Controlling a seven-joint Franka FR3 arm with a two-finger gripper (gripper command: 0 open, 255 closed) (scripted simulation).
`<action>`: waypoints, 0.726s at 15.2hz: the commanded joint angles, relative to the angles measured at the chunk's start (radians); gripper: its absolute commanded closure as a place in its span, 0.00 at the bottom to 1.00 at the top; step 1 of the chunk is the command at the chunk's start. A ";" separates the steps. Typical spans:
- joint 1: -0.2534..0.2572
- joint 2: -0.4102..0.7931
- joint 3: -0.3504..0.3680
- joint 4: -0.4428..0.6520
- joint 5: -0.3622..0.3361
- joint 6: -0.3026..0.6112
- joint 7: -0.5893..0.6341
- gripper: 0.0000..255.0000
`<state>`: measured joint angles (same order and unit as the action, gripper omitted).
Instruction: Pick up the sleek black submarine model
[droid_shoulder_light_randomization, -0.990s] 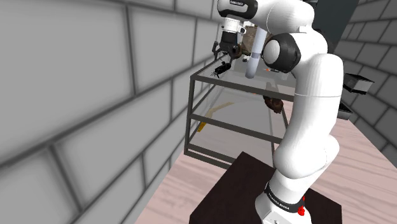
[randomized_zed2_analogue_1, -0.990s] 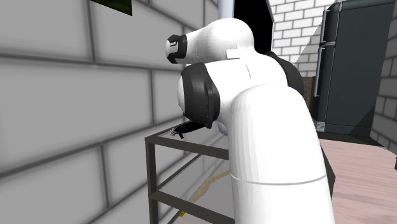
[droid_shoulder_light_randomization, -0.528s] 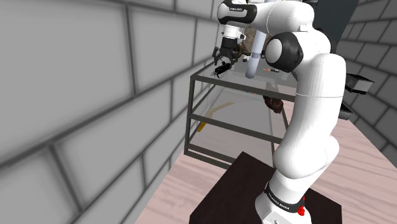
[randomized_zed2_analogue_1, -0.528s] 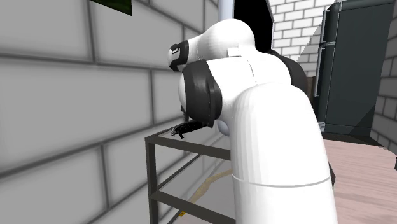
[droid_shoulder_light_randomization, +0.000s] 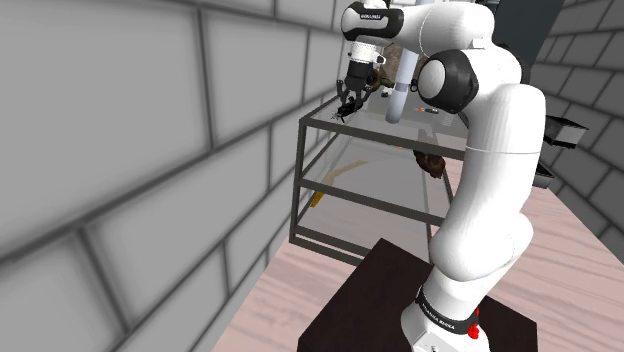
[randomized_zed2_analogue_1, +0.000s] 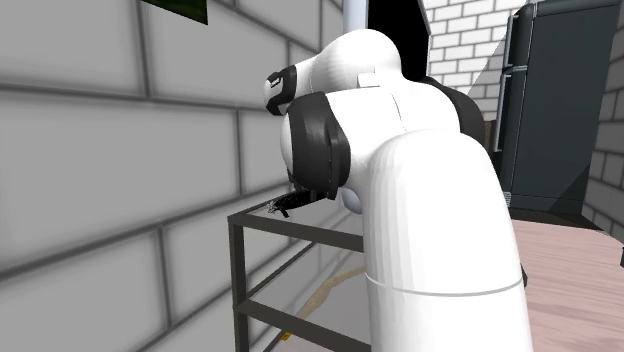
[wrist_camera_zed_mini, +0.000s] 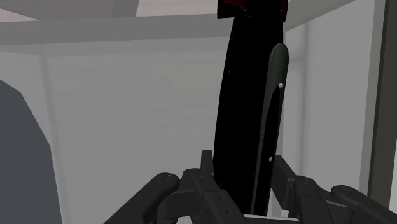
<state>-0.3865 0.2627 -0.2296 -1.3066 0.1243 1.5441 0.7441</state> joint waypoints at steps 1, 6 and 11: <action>0.000 0.001 0.000 0.000 0.000 0.000 0.000 1.00; -0.003 0.008 0.000 0.037 0.002 -0.029 0.001 1.00; -0.013 0.043 -0.002 0.156 0.011 -0.115 0.004 1.00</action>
<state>-0.3969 0.2993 -0.2306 -1.1726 0.1332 1.4455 0.7482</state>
